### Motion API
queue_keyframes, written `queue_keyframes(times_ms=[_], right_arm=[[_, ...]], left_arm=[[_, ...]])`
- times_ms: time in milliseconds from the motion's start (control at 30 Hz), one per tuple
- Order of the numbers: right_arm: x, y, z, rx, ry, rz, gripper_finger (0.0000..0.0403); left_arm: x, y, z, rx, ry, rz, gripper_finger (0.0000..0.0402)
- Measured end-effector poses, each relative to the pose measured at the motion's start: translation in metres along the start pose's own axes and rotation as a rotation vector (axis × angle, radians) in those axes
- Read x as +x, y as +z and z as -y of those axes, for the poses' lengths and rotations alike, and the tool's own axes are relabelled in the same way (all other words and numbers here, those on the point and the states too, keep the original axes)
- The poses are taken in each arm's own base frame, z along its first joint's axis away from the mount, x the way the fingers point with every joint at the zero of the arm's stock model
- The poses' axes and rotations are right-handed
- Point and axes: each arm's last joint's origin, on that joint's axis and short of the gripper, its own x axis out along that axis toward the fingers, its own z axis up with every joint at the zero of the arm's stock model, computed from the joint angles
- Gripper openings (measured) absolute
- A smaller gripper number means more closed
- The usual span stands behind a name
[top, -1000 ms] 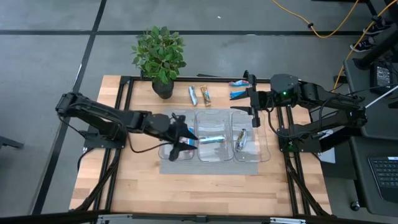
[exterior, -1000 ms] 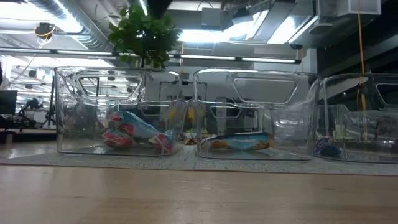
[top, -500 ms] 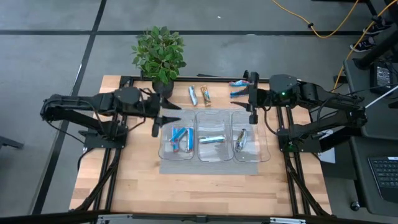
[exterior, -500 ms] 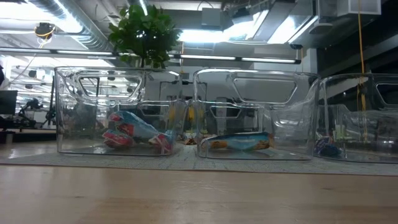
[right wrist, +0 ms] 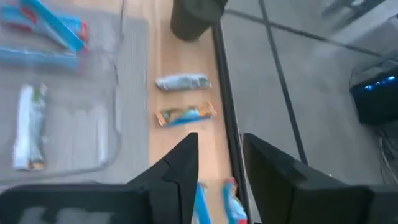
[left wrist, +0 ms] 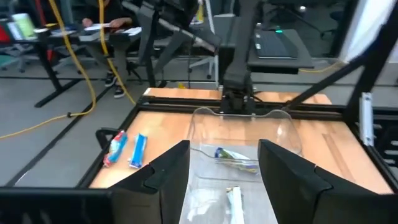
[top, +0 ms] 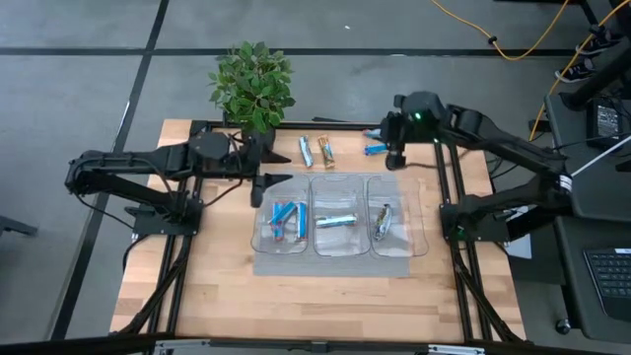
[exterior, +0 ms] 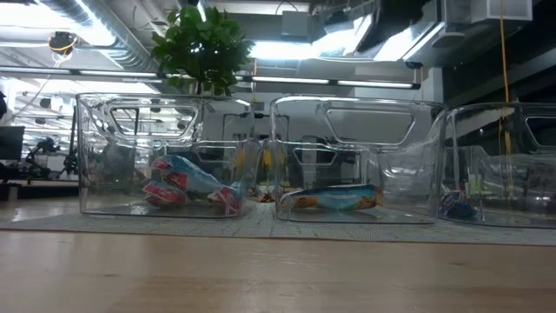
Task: Pick and place Granola Bars by type
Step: Put the blue granola bar into the right transparent bin
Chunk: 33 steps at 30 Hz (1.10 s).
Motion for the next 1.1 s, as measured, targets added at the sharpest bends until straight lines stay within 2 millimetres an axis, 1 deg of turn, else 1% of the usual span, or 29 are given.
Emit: queue_keyframes(times_ms=[133, 233, 333, 467, 533, 700, 867, 967, 1100], right_arm=[[0.018, -0.013, 0.021, -0.034, 0.031, -0.038, 0.0129], [0.032, -0.025, 0.035, 0.013, 0.037, -0.083, 0.0129], [0.046, -0.035, 0.046, 0.062, 0.087, -0.095, 0.0131], [0.069, -0.048, 0.056, 0.117, 0.167, -0.116, 0.0154], [0.081, -0.054, 0.059, 0.134, 0.183, -0.149, 0.0177], [0.117, -0.072, 0.063, 0.172, 0.222, -0.255, 0.0247], [0.151, -0.093, 0.061, 0.207, 0.284, -0.372, 0.0305], [0.167, -0.104, 0.058, 0.226, 0.322, -0.426, 0.0325], [0.182, -0.116, 0.056, 0.247, 0.357, -0.480, 0.0330]], left_arm=[[0.000, 0.003, -0.003, -0.013, 0.041, 0.029, 0.0182], [0.000, 0.004, -0.004, -0.021, 0.068, 0.042, 0.0182], [0.000, 0.004, -0.004, -0.020, 0.079, 0.042, 0.0182], [-0.001, 0.004, -0.004, 0.022, 0.075, 0.038, 0.0182], [-0.004, 0.005, -0.004, 0.047, 0.068, 0.043, 0.0182], [-0.015, 0.007, -0.005, 0.047, 0.068, 0.057, 0.0182], [-0.023, 0.008, -0.006, 0.025, 0.065, 0.055, 0.0182], [-0.026, 0.007, -0.006, 0.014, 0.064, 0.050, 0.0182], [-0.026, 0.007, -0.006, 0.005, 0.064, 0.048, 0.0182]])
